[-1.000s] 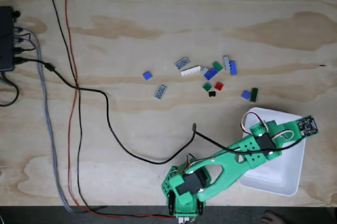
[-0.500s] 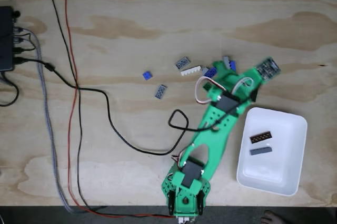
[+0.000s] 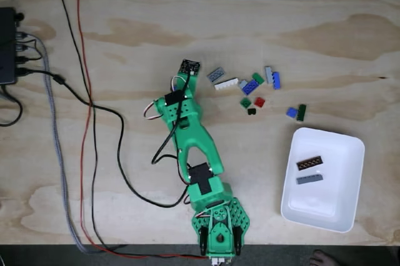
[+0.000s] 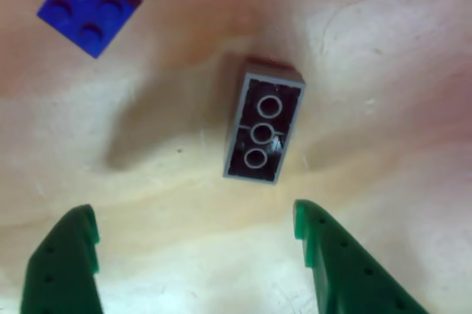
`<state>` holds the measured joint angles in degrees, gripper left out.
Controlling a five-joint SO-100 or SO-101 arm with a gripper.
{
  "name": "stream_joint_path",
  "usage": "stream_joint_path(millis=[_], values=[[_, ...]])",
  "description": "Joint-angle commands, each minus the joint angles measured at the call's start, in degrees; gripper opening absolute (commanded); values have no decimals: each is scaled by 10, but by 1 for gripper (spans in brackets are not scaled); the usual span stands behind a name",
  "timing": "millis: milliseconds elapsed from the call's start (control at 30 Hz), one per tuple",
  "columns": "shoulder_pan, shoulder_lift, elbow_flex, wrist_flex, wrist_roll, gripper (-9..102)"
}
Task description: Put all lego bricks in the bin.
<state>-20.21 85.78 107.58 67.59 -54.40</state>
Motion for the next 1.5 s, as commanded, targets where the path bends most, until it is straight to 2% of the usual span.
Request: stream_joint_path(millis=[0, 67, 133, 167, 200, 367, 533, 667, 767, 867, 933, 1033, 1133, 1200, 1300, 1433, 1467], values=[[61, 85, 19, -43, -35, 27], [83, 83, 34, -68, -53, 23], [93, 84, 62, -96, -76, 14], [95, 89, 73, -111, -76, 4], [96, 96, 85, -124, -74, 0], [83, 196, 145, -116, -74, 0], [146, 441, 75, -13, -80, 0], [329, 601, -33, 39, -178, 0], [544, 645, -6, 42, -228, 0], [728, 608, 61, 52, -245, 0], [823, 585, 154, -17, -291, 0], [910, 529, 291, -178, -356, 0], [929, 477, 367, -277, -370, 2], [908, 467, 367, -278, -345, 10], [895, 483, 336, -213, -330, 7], [822, 488, 294, -203, -274, 38], [782, 483, 268, -171, -258, 40]])
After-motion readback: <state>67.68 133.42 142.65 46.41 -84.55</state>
